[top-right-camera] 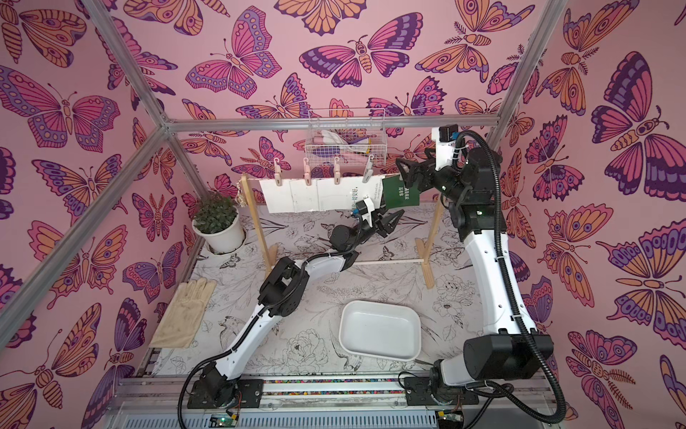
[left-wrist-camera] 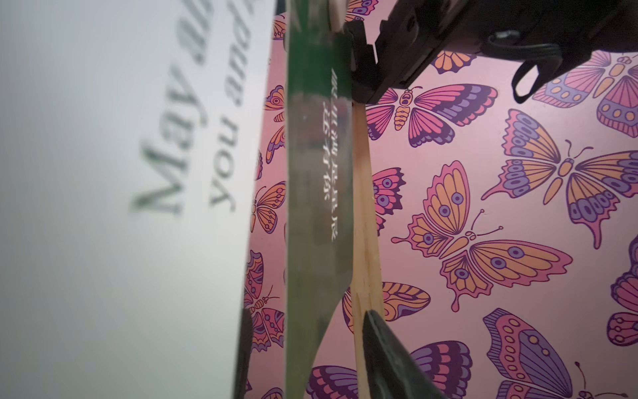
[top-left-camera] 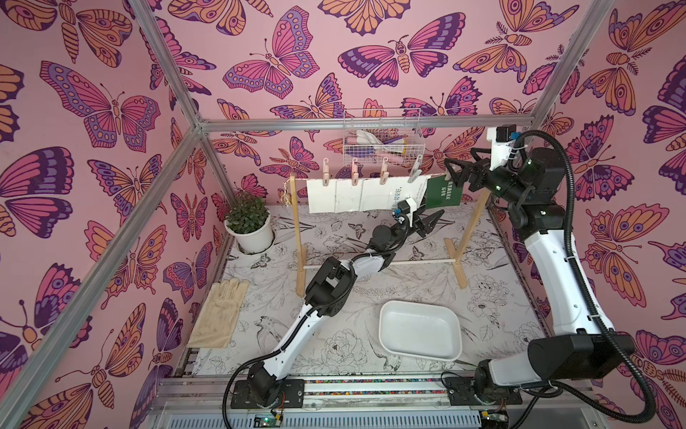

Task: Remove the postcards from the strings
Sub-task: Pinch the postcard on the clothesline.

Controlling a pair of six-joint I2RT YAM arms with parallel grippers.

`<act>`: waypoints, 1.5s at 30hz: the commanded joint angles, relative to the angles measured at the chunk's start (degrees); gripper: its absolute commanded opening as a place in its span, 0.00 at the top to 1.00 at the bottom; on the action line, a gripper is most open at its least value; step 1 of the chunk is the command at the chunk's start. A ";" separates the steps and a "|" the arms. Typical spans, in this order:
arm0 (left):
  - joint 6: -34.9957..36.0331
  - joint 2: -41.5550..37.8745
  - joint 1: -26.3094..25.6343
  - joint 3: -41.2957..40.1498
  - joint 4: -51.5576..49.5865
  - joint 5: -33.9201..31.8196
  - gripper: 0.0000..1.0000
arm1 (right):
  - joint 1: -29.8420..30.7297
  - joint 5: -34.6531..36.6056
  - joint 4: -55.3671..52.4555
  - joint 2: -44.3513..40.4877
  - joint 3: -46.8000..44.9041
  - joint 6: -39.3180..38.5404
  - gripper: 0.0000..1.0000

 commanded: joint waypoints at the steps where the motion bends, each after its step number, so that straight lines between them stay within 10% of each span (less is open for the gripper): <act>1: -1.30 -0.81 0.18 -0.85 3.08 3.39 0.46 | -0.36 -1.18 1.59 0.19 0.96 0.79 0.01; 9: -3.19 -0.90 0.09 0.68 3.09 0.46 0.68 | -0.40 -2.72 1.23 1.33 1.67 0.83 0.01; 45: -6.31 -1.44 0.53 1.38 3.06 -1.70 0.97 | -0.40 -13.76 -6.76 5.45 5.31 -4.39 0.01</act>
